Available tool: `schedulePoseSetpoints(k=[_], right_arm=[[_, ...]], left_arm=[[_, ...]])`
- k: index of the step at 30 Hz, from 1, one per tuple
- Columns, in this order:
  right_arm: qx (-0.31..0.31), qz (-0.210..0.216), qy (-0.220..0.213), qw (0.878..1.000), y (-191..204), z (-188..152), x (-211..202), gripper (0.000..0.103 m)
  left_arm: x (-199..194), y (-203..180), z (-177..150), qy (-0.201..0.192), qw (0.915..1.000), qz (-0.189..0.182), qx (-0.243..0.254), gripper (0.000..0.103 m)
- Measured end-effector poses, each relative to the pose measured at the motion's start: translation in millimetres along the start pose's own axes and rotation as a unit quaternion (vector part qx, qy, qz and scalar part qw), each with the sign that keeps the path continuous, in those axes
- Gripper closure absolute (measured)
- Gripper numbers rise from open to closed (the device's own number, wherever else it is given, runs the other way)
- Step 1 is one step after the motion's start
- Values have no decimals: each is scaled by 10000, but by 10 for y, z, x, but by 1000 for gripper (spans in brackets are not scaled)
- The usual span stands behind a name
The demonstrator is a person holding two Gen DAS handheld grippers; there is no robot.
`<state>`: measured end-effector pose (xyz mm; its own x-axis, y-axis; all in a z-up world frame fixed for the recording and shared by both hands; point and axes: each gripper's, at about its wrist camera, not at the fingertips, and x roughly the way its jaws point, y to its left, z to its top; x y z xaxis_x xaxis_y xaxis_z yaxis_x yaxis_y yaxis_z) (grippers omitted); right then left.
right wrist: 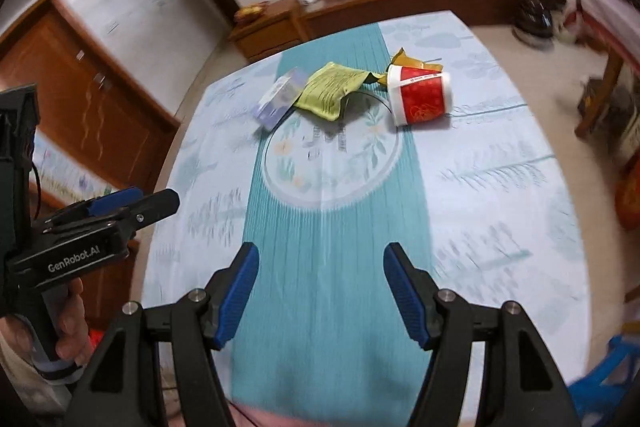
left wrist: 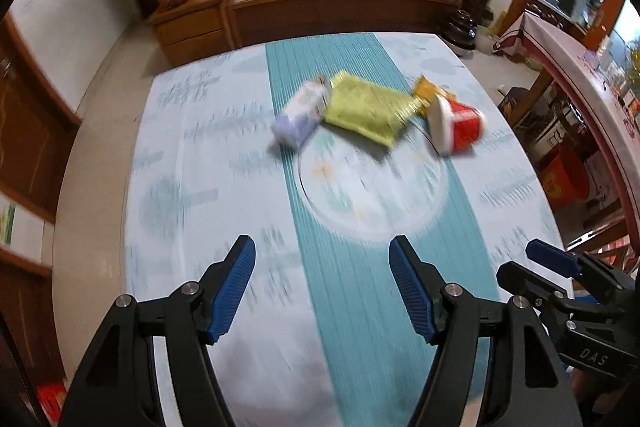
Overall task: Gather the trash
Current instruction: 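Raise both tools back over the table toward the remaining trash, then grasp the white medicine box with the left gripper while the right grasps the yellow-green packet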
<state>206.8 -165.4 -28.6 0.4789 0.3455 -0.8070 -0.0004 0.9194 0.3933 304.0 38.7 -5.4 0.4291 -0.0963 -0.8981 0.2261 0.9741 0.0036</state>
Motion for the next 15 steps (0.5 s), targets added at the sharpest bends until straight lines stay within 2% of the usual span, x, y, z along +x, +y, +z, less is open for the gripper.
schedulePoseSetpoints(k=[6, 10, 15], right_arm=[[467, -7, -26, 9989, 65, 671, 785, 38], [555, -111, -35, 9984, 78, 1022, 1219, 38], [778, -128, 28, 9969, 20, 1269, 1624, 38]], left_arm=[[830, 357, 738, 252, 9994, -222, 56, 35], [1331, 401, 977, 531, 9976, -435, 47, 35], [1740, 355, 1114, 724, 9961, -458, 232, 35]])
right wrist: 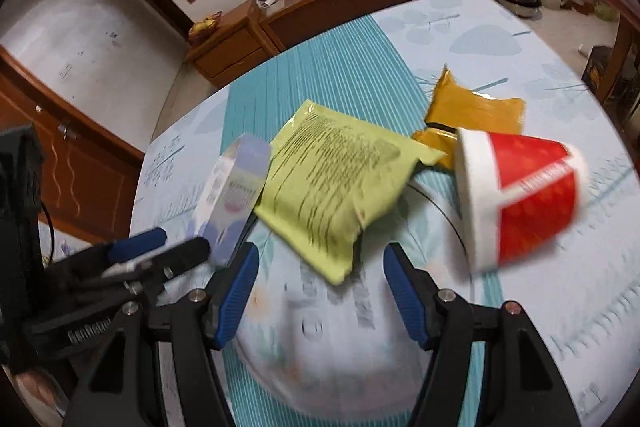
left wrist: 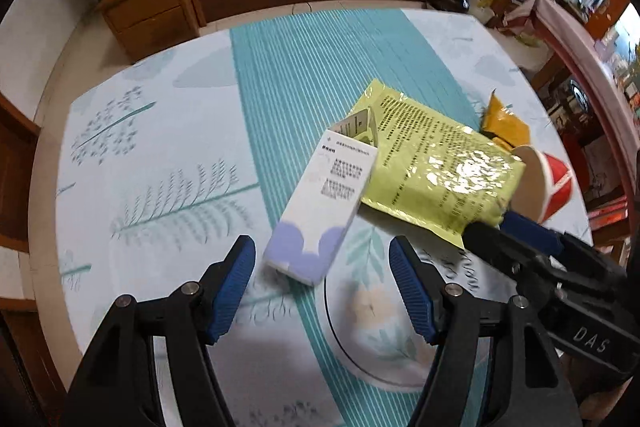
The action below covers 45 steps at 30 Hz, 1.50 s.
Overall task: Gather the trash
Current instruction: 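Grasp the white medicine box with the left gripper while the right grasps the yellow-green packet, then carry the medicine box and yellow-green packet over the bin and release both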
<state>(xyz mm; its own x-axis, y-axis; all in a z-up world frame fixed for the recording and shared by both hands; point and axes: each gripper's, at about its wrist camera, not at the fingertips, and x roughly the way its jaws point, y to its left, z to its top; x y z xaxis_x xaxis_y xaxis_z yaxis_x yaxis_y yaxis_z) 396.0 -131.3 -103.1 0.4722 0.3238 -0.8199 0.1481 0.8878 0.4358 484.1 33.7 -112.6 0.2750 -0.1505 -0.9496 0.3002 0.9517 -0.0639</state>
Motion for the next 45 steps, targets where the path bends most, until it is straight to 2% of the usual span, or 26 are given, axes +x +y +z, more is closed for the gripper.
schedulePoseSetpoints(k=[4, 9, 12, 13, 14, 16, 19, 20, 23, 31, 37, 45], right_arm=[[178, 10, -38, 9998, -36, 112, 175, 38], [323, 65, -27, 9995, -89, 170, 324, 38], [411, 156, -96, 9990, -107, 183, 372, 44], [434, 206, -89, 9988, -110, 190, 382, 50], [469, 262, -58, 9985, -117, 195, 397, 54], [527, 427, -30, 9977, -124, 206, 435, 73], [405, 630, -144, 9971, -67, 179, 359, 92], [349, 644, -164, 9972, -46, 166, 335, 95], [140, 678, -218, 9974, 28, 81, 201, 95], [-34, 771, -274, 9966, -19, -411, -418, 95], [-232, 875, -177, 9957, -179, -985, -988, 95], [-649, 1246, 11, 9901, -558, -1818, -1726, 95]], left_arm=[[131, 28, 127, 10, 10000, -37, -30, 35], [337, 84, 210, 205, 9994, -200, -174, 35], [412, 80, 195, 231, 9993, -212, -197, 35], [423, 77, 185, 189, 9994, -208, -198, 36], [428, 80, 176, 137, 9995, -196, -226, 48], [456, 100, 157, 144, 9992, -232, -305, 66], [401, 127, 81, 85, 9981, -325, -517, 67], [348, 130, 41, 10, 9978, -351, -561, 67], [175, 122, -113, -153, 9976, -337, -583, 67], [-341, -54, -691, -290, 9964, -387, -692, 67], [-825, -194, -1361, -288, 9959, -315, -796, 67], [-1413, -903, -2424, -541, 9940, -92, -941, 67]])
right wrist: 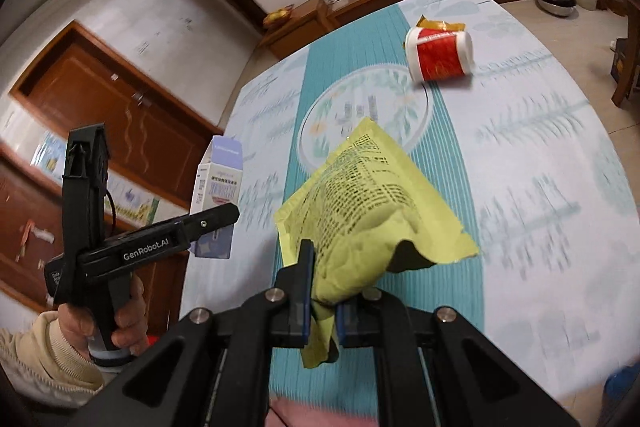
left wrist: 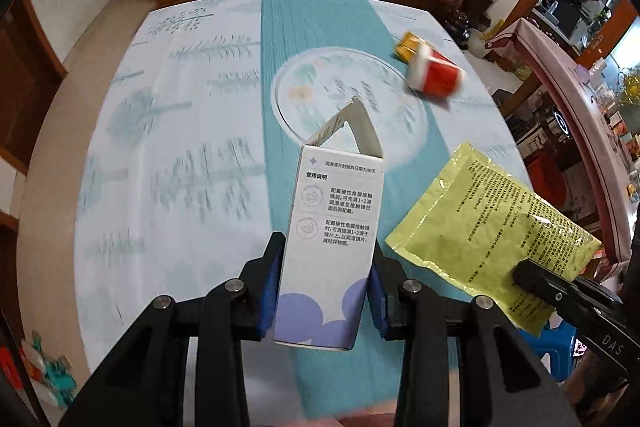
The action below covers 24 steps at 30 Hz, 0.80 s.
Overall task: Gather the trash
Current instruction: 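Carry the medicine box and yellow-green packet over the bin and release both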
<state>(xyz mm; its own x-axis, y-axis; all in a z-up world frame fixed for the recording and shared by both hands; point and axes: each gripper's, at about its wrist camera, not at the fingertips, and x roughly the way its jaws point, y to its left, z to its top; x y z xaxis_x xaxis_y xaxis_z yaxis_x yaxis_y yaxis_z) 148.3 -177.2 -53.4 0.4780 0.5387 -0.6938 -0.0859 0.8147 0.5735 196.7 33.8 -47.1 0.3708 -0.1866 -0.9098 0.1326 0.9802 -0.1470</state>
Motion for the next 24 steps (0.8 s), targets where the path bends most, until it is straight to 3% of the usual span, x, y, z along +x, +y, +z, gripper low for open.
schedulePoseSetpoints(k=[5, 12, 18, 24], right_arm=[[-377, 196, 80, 9991, -87, -473, -447, 95], [-504, 288, 336, 9977, -267, -1101, -917, 95], [-258, 237, 607, 9975, -464, -1583, -997, 95], [140, 41, 836, 9964, -739, -1998, -857, 95]], left_arm=[[-306, -375, -697, -101, 9998, -27, -156, 67], [-426, -742, -1492, 221, 9993, -26, -292, 67], [-354, -985, -1918, 496, 9988, 28, 2, 67], [-8, -1111, -2207, 785, 9964, 28, 305, 67]])
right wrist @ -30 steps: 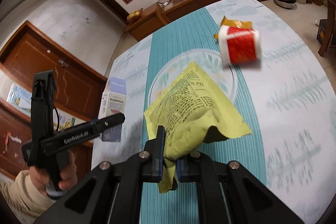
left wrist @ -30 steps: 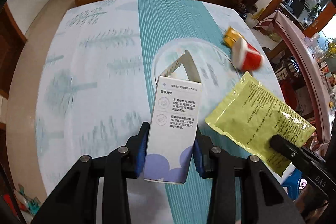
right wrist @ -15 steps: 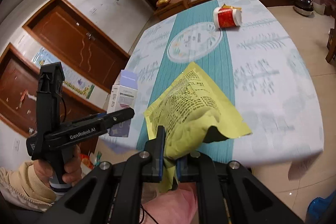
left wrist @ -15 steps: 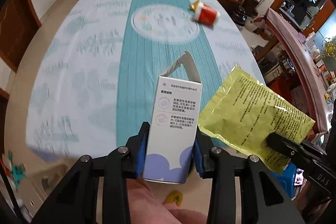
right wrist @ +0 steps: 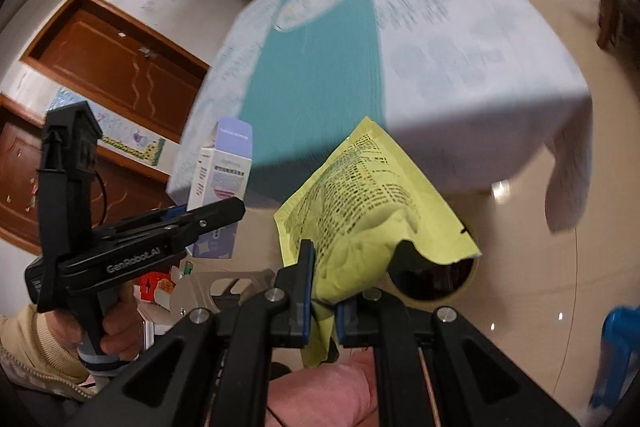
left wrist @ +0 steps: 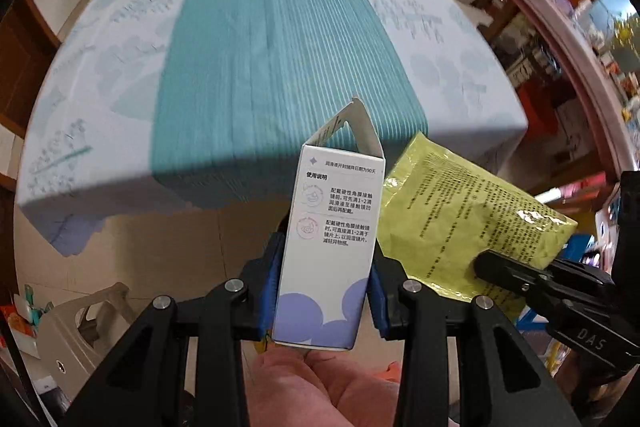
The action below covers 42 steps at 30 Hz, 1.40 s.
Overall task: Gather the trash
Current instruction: 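Carry the medicine box and yellow-green packet over the bin and release both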
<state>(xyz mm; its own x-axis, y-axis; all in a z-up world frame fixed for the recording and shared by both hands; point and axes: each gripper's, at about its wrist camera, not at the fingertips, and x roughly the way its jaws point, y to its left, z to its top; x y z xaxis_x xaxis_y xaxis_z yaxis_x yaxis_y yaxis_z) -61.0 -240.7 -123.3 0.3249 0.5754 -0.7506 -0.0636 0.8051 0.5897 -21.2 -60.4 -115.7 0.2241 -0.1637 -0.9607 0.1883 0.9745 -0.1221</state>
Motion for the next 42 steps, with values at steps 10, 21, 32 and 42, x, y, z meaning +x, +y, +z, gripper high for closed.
schedulePoseSetpoints(k=[10, 21, 32, 42], right_arm=[[407, -531, 460, 9967, -663, -492, 871, 95], [482, -1057, 896, 9892, -1447, -711, 2202, 95], [760, -1255, 1046, 9836, -1808, -673, 2880, 61], [824, -1395, 767, 9838, -1659, -674, 2692, 61]], left_arm=[[1207, -123, -441, 287, 9989, -74, 360, 67], [2595, -15, -561, 488, 9963, 270, 649, 66], [3007, 300, -553, 574, 9960, 461, 509, 38], [2760, 307, -635, 375, 9962, 442, 650, 38]])
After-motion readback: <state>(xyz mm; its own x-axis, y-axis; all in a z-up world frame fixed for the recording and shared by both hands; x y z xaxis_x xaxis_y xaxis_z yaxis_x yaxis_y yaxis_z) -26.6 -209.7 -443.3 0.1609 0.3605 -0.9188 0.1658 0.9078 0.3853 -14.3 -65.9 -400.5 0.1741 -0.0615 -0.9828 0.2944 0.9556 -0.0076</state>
